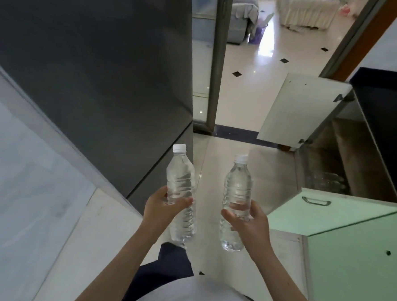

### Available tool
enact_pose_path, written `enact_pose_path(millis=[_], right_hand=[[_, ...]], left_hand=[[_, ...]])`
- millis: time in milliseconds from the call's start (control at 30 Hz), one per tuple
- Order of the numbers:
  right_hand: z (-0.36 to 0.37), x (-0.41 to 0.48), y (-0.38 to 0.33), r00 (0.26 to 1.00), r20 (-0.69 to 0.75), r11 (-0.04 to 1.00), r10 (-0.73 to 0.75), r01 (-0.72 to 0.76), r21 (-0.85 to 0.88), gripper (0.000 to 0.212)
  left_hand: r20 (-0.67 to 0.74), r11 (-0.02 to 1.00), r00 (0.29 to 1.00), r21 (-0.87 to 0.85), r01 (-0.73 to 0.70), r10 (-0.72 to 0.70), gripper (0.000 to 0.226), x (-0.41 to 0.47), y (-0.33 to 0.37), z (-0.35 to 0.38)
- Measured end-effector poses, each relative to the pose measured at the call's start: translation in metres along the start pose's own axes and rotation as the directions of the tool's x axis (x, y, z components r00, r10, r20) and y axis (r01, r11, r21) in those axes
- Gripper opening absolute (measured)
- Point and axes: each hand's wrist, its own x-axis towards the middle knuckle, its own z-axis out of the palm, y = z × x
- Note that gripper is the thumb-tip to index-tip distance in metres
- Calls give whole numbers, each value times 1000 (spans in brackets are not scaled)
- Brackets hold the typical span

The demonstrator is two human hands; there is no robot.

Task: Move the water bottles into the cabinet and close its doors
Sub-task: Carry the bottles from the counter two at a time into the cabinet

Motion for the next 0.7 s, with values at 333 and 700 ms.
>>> enact_pose_path(millis=[333,700], right_hand=[[7,159,-89,953,-298,990,52,-9,143,31],[-96,324,-99,861,-490,985,137,-64,162,36]], left_hand=[[325,989,935,-12,-149,144,29,212,147,44],[498,972,866,174,-159,53,49,352,219,208]])
